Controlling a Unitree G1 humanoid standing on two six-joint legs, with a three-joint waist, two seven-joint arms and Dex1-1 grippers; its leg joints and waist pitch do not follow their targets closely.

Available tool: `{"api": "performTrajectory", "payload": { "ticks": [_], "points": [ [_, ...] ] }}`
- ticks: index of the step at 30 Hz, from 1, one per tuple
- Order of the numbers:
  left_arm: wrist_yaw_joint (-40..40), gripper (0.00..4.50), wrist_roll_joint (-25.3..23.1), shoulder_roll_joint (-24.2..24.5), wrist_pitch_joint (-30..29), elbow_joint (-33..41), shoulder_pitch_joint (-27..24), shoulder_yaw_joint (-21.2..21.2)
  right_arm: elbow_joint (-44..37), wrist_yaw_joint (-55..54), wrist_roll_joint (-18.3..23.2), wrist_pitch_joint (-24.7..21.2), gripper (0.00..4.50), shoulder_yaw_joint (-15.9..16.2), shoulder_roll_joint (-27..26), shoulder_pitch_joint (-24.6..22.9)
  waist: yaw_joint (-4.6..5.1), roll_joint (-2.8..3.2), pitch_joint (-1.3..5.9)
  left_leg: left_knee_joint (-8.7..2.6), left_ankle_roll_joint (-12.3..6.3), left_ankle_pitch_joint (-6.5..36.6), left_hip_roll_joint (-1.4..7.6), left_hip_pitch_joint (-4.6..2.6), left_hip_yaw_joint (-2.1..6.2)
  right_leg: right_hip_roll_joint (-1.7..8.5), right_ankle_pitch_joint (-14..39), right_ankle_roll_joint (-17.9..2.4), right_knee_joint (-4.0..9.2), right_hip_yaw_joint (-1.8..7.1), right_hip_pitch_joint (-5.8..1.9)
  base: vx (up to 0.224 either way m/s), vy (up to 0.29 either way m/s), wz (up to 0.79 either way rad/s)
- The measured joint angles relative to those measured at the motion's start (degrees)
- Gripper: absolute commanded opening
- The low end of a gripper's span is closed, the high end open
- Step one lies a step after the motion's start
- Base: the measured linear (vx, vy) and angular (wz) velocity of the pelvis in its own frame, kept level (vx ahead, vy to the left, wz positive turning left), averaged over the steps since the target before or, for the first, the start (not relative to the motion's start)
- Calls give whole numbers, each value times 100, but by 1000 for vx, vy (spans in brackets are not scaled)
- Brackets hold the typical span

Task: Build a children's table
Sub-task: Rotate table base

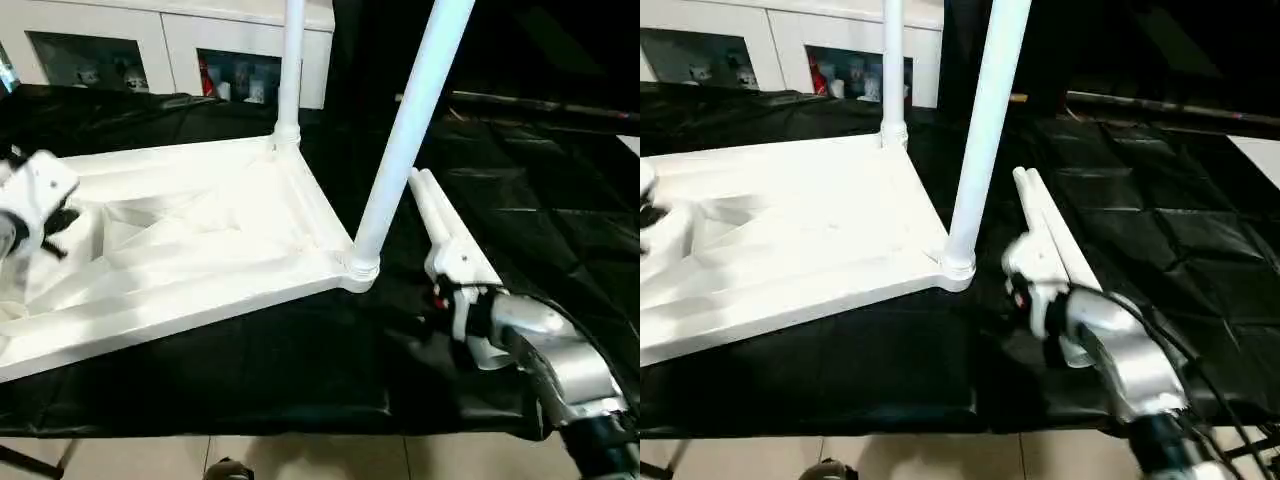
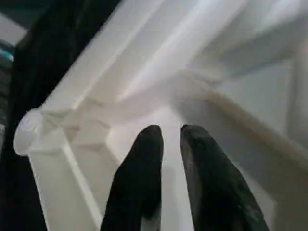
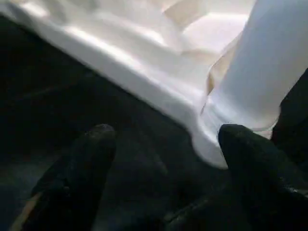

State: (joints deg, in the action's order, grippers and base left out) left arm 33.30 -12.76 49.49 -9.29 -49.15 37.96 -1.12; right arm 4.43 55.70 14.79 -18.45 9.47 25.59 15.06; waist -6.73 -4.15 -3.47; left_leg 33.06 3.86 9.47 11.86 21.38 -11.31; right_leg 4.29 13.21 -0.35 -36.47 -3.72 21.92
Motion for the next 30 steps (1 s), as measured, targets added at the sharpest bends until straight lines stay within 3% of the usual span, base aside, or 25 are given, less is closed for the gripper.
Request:
{"api": "performTrajectory", "payload": {
  "ticks": [2, 3, 4, 6, 7, 13, 18, 23, 30],
  "points": [
    [-128, 51, -121, -4, 134, -204, 12, -64, -34, 68, 6, -37, 315, 58, 1, 0, 0, -3, 2, 1, 0, 0, 1, -2, 2, -1, 0, 0, -4, -1, 0, 0, 0, 0],
    [-166, 51, -165, -7, 178, -268, 22, -112, -15, 49, -28, -37, 315, 96, -4, 2, 0, -3, 2, 3, 0, 0, 1, -2, 3, -1, 0, 0, -6, 0, 0, 0, 0, 0],
    [-183, 21, -174, -16, 233, -376, 30, -132, 109, -60, -138, -24, 305, 148, -71, 56, 7, -4, 3, 7, 0, 0, 1, -5, 2, 0, 0, 0, -10, 1, -1, 0, 0, 0],
    [-228, 21, -189, -62, 349, -517, 46, -193, 348, -320, -299, -1, 305, 187, -220, 162, 10, -4, 3, 11, 1, 0, 0, -5, 2, 0, -1, -1, -16, 1, 0, 0, 0, 0],
    [-236, 8, -220, -77, 409, -628, 56, -237, 550, -556, -437, 15, 277, 221, -360, 280, 16, -5, 3, 14, 2, -1, 1, -6, 3, 0, -1, -1, -23, 2, 1, 0, 0, 0],
    [-235, 0, -288, -175, 676, -963, 129, -342, 1203, -1419, -865, 98, 231, 350, -908, 605, 19, -18, 12, 14, 7, -3, 1, -20, 5, 0, -1, -3, -33, 3, -4, 0, 0, 0],
    [-40, 0, -289, -255, 825, -1089, 278, -403, 2174, -2066, -1147, 422, 197, 423, -1487, 1127, 83, -52, 34, 11, 22, -11, 1, -49, 14, 1, -11, -19, -54, 4, -5, 0, 0, 0],
    [819, 0, -131, -210, 841, -803, 150, -433, 3359, -2565, -1284, 664, 152, 335, -1857, 1544, 54, -80, 53, 7, 30, -15, -1, -54, 25, 3, -18, -31, -49, 0, -6, 0, 0, 0],
    [2215, 0, 332, -143, 721, 256, -410, -588, 4213, -3045, -1329, 938, 95, 268, -2151, 1963, -36, -84, 53, 8, 30, -15, -2, -38, 16, 8, -19, -33, -50, 1, 3, 0, 0, 0]
  ]
}}
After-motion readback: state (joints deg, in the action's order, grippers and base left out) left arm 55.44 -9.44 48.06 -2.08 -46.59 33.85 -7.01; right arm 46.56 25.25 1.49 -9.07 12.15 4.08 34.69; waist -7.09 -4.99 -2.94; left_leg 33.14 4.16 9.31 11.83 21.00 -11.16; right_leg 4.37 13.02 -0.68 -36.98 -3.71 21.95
